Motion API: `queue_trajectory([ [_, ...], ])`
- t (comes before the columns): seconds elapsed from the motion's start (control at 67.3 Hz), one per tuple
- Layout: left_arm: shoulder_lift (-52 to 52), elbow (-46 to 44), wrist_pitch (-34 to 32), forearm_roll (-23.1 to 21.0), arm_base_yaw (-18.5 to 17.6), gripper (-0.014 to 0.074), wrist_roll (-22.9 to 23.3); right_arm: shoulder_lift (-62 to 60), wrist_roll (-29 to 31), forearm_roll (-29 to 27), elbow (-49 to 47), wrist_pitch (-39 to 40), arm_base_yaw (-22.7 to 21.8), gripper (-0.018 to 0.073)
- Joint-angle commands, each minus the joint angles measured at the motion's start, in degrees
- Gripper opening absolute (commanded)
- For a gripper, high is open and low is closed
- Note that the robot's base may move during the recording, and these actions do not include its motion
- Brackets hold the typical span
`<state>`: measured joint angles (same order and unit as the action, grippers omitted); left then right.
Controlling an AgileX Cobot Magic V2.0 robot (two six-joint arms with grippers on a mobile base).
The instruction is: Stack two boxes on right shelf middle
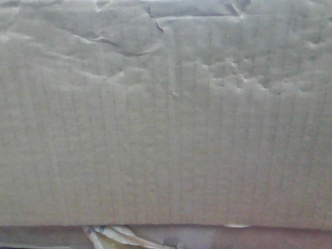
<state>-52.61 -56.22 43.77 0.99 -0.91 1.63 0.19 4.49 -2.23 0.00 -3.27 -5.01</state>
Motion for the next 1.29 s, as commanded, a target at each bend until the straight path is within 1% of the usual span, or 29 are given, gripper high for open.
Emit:
queue_trajectory([
  [0.0, -4.5, -1.6, -2.4, -4.3, 0.2, -0.0111, -0.1, -0.2, 0.1, -0.2, 0.0, 1.2, -0.2, -0.0163],
  [0.03, -6.0, -2.3, -2.4, -6.2, 0.2, -0.0111, -0.1, -0.2, 0.1, -0.2, 0.0, 1.2, -0.2, -0.0163],
  [0.074, -8.6, -3.8, -1.4, -7.7, 0.4, -0.0111, -0.1, -0.2, 0.1, -0.2, 0.0, 1.2, -0.2, -0.0163],
  [0.164, -12.8, -7.6, 4.2, -8.3, 2.0, -0.0111, -0.5, -0.2, 0.1, -0.2, 0.0, 1.2, -0.2, -0.0163],
  [0.193, -14.3, -8.7, 6.4, -8.4, 2.7, -0.0111, -2.0, -0.2, 0.1, -0.2, 0.0, 1.2, -0.2, -0.0163],
  [0.253, -15.9, -10.9, 8.6, -9.0, 4.8, -0.0111, -5.2, -0.2, 0.1, -0.2, 0.0, 1.2, -0.2, -0.0163],
  [0.372, -17.3, -14.4, 12.9, -12.5, 10.0, -0.0111, -14.4, -0.2, 0.1, -0.2, 0.0, 1.2, -0.2, -0.0163],
  [0.476, -17.4, -15.7, 17.1, -14.2, 14.7, -0.0111, -18.7, -0.2, 0.1, -0.2, 0.0, 1.2, -0.2, -0.0163],
  [0.535, -17.4, -15.8, 17.7, -14.9, 17.0, -0.0111, -20.1, -0.2, 0.1, -0.2, 0.0, 1.2, -0.2, -0.0163],
  [0.61, -17.4, -15.8, 17.3, -14.9, 18.6, -0.0111, -21.5, -0.2, 0.1, -0.2, 0.0, 1.2, -0.2, -0.0163],
  [0.743, -17.4, -15.8, 16.7, -13.7, 19.4, -0.0102, -21.5, -0.2, 0.1, -0.2, 0.0, 1.2, -0.2, -0.0163],
  [0.773, -17.4, -15.8, 16.7, -13.1, 19.4, -0.0083, -21.5, -0.2, 0.1, -0.2, 0.0, 1.2, -0.2, -0.0163],
  [0.818, -17.4, -15.8, 16.7, -12.3, 19.4, -0.003, -21.5, -0.2, 0.1, -0.2, 0.0, 1.2, -0.2, -0.0163],
  [0.833, -17.4, -15.8, 16.5, -12.0, 19.4, 0.0018, -21.5, -0.2, 0.1, -0.2, 0.0, 1.2, -0.2, -0.0163],
  [0.862, -17.4, -15.8, 16.4, -11.5, 19.4, 0.0062, -21.5, -0.2, 0.1, -0.2, 0.0, 1.2, -0.2, -0.0163],
  [0.966, -18.3, -15.8, 16.3, -11.0, 19.4, 0.0293, -21.5, -0.2, 0.1, -0.2, 0.0, 1.2, -0.2, -0.0163],
  [0.981, -18.6, -15.8, 16.3, -11.0, 19.4, 0.0337, -21.5, -0.2, 0.1, -0.2, 0.0, 1.2, -0.2, -0.0163],
  [1.056, -20.3, -15.8, 16.6, -11.0, 19.4, 0.0452, -21.5, -0.2, 0.1, -0.2, 0.0, 1.2, -0.2, -0.0163],
  [1.085, -21.4, -15.8, 16.8, -11.0, 19.4, 0.0482, -21.5, -0.2, 0.1, -0.2, 0.0, 1.2, -0.2, -0.0163],
  [1.115, -22.4, -15.8, 16.8, -11.0, 19.4, 0.0492, -21.5, -0.2, 0.1, -0.2, 0.0, 1.2, -0.2, -0.0163],
  [1.279, -27.8, -15.8, 17.4, -11.0, 19.4, 0.0494, -22.5, -0.2, 0.1, -0.2, 0.0, 1.2, -0.2, -0.0163],
])
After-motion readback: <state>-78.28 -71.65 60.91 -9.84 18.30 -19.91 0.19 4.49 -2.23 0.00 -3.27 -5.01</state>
